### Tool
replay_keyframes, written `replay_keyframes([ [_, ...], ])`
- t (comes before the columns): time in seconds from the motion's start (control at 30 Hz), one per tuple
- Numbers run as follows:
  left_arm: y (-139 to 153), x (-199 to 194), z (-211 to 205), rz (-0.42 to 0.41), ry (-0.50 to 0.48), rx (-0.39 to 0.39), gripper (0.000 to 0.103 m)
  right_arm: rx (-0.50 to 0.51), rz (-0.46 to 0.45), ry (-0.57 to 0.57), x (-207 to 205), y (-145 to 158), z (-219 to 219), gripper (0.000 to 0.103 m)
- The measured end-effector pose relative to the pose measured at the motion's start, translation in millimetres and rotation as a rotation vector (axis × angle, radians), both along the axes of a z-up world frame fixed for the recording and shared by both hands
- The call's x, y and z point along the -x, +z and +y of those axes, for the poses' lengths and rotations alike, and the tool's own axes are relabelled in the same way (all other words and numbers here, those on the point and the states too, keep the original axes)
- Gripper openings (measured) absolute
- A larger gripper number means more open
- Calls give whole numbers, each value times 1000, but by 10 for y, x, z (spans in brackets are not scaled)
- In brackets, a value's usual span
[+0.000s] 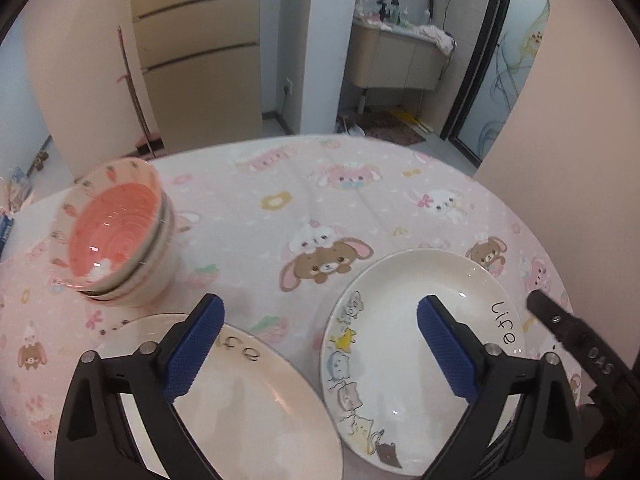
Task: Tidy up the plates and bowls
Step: 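Move both tools to the cat-printed 'Life' plate, then close the left tool on the cat-printed plate rim while the right tool grips it too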
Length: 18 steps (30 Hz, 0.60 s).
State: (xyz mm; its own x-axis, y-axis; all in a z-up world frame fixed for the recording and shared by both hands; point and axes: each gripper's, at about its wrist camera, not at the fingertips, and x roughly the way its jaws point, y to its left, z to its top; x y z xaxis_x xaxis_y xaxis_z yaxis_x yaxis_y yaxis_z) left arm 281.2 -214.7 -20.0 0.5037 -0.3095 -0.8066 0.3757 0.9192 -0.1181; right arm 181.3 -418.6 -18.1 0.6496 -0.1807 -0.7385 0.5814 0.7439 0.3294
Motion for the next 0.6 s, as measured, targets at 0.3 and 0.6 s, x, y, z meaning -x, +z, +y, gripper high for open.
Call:
replay_keyframes([
  [0.3, -361, -173, -161, 102, -24, -43, 77, -16, 120, -54, -142, -267, -102, 68],
  [0.6, -574, -258, -202, 242, -73, -22, 28, -197, 141, 31, -218, -520, -108, 49],
])
